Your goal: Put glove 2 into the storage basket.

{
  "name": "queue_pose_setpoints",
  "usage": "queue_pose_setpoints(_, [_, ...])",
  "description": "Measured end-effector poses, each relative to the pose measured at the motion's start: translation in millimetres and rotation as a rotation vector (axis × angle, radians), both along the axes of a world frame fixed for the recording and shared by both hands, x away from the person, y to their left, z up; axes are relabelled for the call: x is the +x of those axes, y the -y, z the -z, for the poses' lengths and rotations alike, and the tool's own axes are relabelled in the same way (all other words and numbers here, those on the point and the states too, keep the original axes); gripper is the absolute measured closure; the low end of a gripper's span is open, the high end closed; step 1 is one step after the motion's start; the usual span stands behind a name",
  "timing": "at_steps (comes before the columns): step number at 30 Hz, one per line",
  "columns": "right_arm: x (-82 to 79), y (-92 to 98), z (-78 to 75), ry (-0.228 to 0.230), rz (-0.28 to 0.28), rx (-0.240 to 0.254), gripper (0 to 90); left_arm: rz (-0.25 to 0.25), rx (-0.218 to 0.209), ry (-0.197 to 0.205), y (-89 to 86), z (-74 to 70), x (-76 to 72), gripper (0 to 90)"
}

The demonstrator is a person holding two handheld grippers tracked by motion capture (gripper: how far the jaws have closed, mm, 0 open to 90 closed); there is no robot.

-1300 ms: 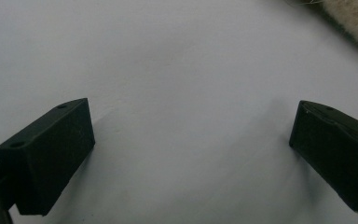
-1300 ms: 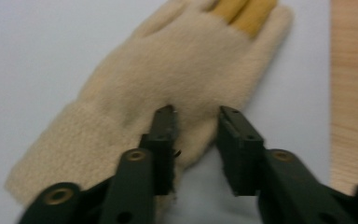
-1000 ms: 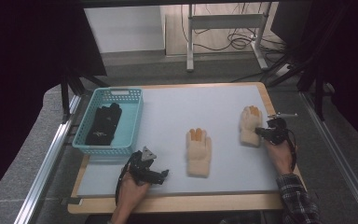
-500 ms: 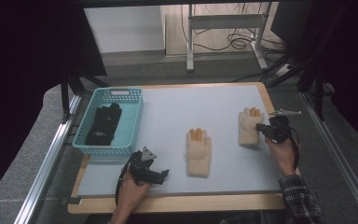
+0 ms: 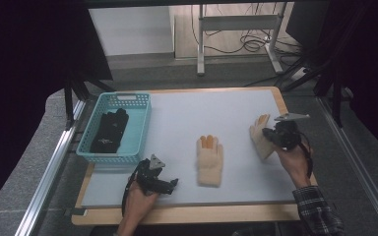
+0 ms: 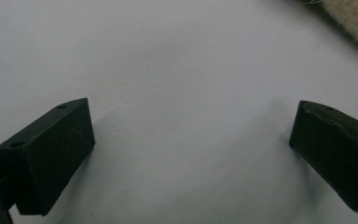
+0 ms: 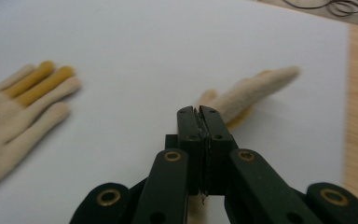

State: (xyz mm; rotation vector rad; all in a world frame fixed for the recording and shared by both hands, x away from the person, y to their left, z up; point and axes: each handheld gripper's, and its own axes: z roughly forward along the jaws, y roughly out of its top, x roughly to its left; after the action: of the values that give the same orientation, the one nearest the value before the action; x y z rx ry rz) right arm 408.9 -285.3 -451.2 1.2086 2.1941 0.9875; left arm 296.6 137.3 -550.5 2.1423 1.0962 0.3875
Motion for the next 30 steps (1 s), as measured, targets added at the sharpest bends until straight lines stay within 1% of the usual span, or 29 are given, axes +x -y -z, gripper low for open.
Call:
queue_pose_setpoints(3, [-3.9,-19.9,6.4,-0.019,-0.053,0.007,87.1,-0.001,0.001,0.000,0.0,0.0,-0.1,0.0])
queue_pose_setpoints(5, [-4.4,-31.0,8.7,-0.024,-0.085,0.004,86.6,-0.005,-0.006,0.001,0.5,0.2,-0.1,0.0])
queue_pose_setpoints(6, [-4.0,-37.1,10.1,-0.026,-0.102,0.001,86.1,-0.003,-0.002,0.001,0.2,0.0,-0.1,0.0])
queue_pose_setpoints(8, [-1.9,-48.6,12.0,-0.028,-0.134,0.005,83.0,-0.001,0.000,0.000,0.0,0.0,-0.1,0.0])
queue_pose_setpoints(9, [-0.9,-50.8,12.1,-0.026,-0.142,0.008,81.0,0.000,0.001,0.000,0.0,0.0,0.0,0.0])
queue_pose_setpoints(10, [1.2,-52.8,11.9,-0.023,-0.147,0.022,77.2,0.000,0.000,0.000,0.0,0.0,0.0,0.1])
queue_pose_setpoints(12, [5.0,-52.3,11.9,-0.024,-0.137,0.030,71.9,0.000,-0.001,0.001,0.0,0.0,-0.1,0.1])
queue_pose_setpoints(15, [11.9,-43.8,16.1,-0.037,-0.118,0.032,63.5,-0.002,-0.003,0.001,0.2,0.1,-0.1,0.0])
queue_pose_setpoints(17, [14.1,-38.7,21.8,-0.040,-0.113,0.033,57.1,0.000,0.000,-0.001,0.0,-0.1,0.0,0.0])
queue_pose_setpoints(20, [16.3,-35.4,31.5,-0.051,-0.122,0.044,49.8,-0.002,-0.002,0.000,0.2,0.0,0.0,0.0])
queue_pose_setpoints(23, [19.1,-38.9,42.8,-0.053,-0.141,0.038,44.4,-0.002,-0.002,0.000,0.2,0.1,0.0,0.0])
queue_pose_setpoints(25, [22.2,-45.1,50.8,-0.056,-0.157,0.028,40.9,-0.002,-0.002,0.000,0.1,0.1,0.0,0.0])
queue_pose_setpoints(28, [26.2,-53.4,60.3,-0.052,-0.177,-0.004,38.9,-0.004,-0.005,0.001,0.3,0.2,0.0,0.1])
queue_pose_setpoints(30, [27.6,-58.2,67.2,-0.041,-0.190,-0.032,39.6,-0.001,-0.002,0.001,0.1,0.1,0.0,0.0])
